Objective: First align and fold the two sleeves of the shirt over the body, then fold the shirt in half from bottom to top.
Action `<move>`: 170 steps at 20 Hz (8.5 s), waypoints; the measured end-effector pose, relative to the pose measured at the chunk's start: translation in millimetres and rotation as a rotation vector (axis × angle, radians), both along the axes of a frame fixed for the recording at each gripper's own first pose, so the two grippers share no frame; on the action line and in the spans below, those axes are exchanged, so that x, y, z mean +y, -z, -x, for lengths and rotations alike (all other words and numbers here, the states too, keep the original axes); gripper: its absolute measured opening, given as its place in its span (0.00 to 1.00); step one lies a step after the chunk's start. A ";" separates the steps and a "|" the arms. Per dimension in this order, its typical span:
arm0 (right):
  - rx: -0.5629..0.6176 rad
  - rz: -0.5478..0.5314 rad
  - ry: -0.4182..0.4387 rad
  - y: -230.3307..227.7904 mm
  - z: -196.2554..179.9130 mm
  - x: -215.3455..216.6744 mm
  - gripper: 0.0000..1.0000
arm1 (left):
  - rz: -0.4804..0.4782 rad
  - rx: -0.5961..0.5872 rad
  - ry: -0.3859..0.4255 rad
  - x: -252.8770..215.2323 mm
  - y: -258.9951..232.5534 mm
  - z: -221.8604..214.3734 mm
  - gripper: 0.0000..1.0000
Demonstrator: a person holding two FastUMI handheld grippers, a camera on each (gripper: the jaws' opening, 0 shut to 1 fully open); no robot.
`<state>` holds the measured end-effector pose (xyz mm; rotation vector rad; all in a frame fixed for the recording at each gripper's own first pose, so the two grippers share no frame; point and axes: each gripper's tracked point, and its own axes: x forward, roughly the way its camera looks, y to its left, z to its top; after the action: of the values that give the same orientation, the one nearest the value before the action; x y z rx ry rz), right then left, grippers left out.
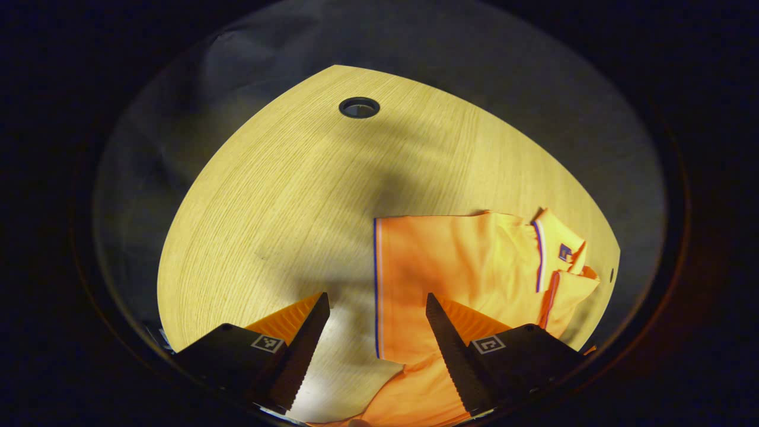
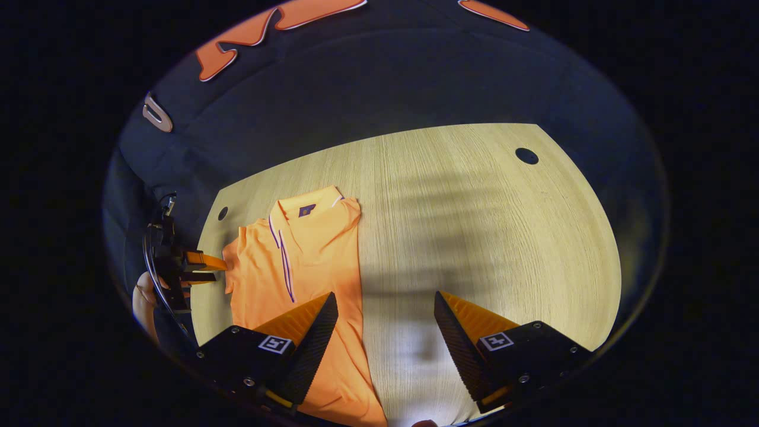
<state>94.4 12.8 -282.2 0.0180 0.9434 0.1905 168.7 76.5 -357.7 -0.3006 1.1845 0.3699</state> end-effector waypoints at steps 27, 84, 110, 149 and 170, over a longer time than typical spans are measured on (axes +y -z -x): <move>0.022 -0.085 0.029 -3.2 14.4 -37.9 0.99 | -0.098 -0.178 0.232 -54.2 -66.6 -23.2 0.01; 0.063 0.092 -0.152 30.2 185.3 31.2 0.99 | 0.130 -0.180 0.453 -163.6 -64.8 234.2 0.99; 0.377 0.360 -0.156 156.0 328.9 6.6 0.99 | -0.057 0.168 0.514 -148.4 52.7 390.5 0.98; 0.150 0.104 -0.146 49.4 225.1 51.6 0.05 | 0.169 -0.168 0.406 -182.6 -43.7 276.5 0.01; -0.077 0.153 -0.170 -23.4 17.2 86.6 0.00 | 0.104 -0.342 0.506 -186.0 -99.1 58.6 0.01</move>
<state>77.2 99.4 -258.8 -0.2098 0.8807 0.2739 110.1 -109.6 -258.6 -0.1371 0.9029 -0.1809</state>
